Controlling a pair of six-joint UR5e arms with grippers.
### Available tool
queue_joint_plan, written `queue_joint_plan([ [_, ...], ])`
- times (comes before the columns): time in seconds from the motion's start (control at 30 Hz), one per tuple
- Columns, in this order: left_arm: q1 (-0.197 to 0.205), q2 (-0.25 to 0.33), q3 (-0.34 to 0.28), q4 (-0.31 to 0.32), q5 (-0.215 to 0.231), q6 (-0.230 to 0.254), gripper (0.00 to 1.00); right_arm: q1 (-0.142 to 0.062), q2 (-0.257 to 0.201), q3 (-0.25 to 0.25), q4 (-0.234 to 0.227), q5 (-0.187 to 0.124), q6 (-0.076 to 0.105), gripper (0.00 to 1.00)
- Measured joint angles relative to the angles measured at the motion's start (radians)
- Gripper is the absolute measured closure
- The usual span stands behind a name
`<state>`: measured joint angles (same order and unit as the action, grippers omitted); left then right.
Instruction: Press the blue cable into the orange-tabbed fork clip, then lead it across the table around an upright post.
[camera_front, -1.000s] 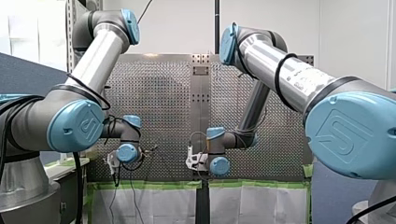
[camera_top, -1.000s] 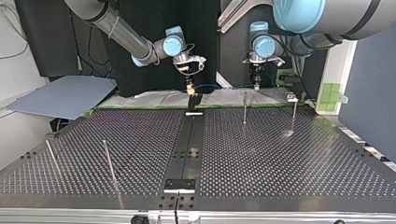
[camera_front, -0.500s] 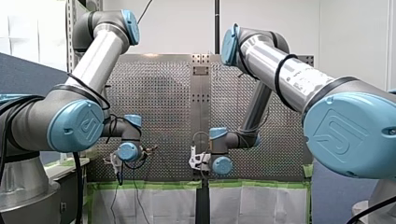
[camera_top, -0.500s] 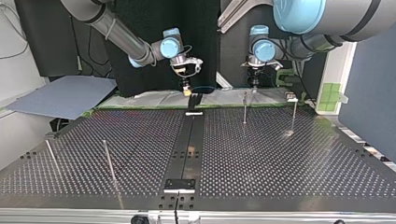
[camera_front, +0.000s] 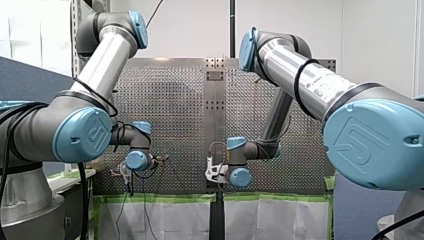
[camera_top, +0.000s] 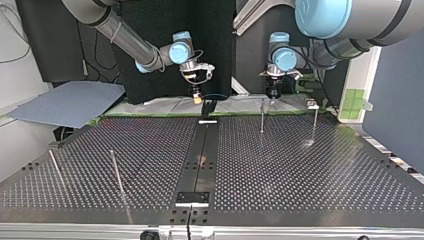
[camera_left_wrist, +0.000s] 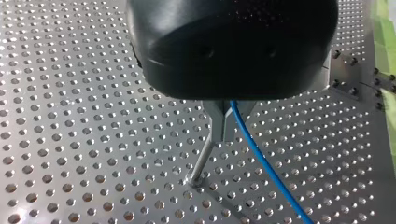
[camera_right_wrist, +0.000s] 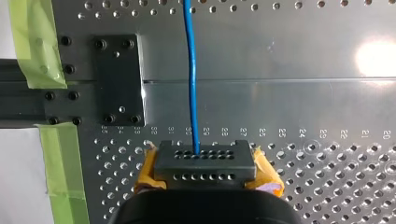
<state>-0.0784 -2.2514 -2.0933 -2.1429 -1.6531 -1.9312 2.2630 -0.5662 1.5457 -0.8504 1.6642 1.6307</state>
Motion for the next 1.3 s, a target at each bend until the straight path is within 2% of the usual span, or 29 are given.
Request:
queue_joint_plan([
  [0.23, 0.009, -0.001, 0.002, 0.0, 0.005, -0.01, 1.0, -0.004, 0.002, 0.0, -0.001, 0.0, -0.004, 1.0],
  [0.47, 0.008, -0.001, 0.002, -0.002, -0.01, -0.007, 1.0, -0.003, 0.021, 0.0, 0.002, 0.0, -0.007, 1.0],
  [1.07, 0.003, -0.001, 0.003, -0.006, -0.025, 0.02, 1.0, -0.015, 0.043, -0.002, 0.0, 0.001, -0.007, 1.0],
  [1.3, 0.004, -0.032, 0.004, 0.008, -0.025, 0.024, 1.0, -0.019, 0.043, -0.003, 0.001, 0.0, -0.007, 1.0],
])
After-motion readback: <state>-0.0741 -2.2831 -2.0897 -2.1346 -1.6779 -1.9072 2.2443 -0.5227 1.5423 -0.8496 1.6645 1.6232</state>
